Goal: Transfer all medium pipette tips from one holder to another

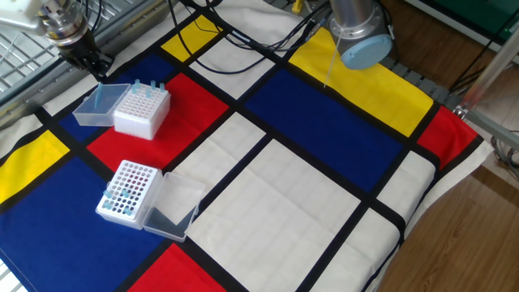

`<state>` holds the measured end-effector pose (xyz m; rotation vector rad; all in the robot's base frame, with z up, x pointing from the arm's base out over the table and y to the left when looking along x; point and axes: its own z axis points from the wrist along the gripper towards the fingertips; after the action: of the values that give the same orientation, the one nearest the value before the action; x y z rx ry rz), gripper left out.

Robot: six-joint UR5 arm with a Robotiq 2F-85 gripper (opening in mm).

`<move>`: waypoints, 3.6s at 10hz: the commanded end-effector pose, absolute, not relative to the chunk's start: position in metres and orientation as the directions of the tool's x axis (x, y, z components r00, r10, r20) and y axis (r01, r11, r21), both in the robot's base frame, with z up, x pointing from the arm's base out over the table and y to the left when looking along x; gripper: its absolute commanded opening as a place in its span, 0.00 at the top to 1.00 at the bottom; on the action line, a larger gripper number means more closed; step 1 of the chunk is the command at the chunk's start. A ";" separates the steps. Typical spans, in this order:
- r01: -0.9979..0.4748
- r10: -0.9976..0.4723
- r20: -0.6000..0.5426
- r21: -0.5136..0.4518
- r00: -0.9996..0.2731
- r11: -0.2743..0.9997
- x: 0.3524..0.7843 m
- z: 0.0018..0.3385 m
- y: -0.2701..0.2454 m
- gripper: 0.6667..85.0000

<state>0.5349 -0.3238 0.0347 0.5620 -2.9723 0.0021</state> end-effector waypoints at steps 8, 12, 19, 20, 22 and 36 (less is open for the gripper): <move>-0.313 -0.312 0.115 0.013 -0.943 0.950 0.538 0.036 -0.318 0.99; -0.310 -0.309 0.110 0.008 -0.945 0.951 0.539 0.035 -0.319 0.99; -0.308 -0.306 0.107 0.002 -0.946 0.952 0.541 0.034 -0.318 0.99; -0.308 -0.306 0.108 0.000 -0.946 0.952 0.541 0.034 -0.319 0.99; -0.305 -0.303 0.102 0.001 -0.947 0.952 0.542 0.034 -0.318 0.99; -0.255 -0.251 0.104 -0.024 -0.962 0.967 0.547 0.042 -0.305 0.99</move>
<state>0.5447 -0.3096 0.0393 0.4148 -3.0047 0.0597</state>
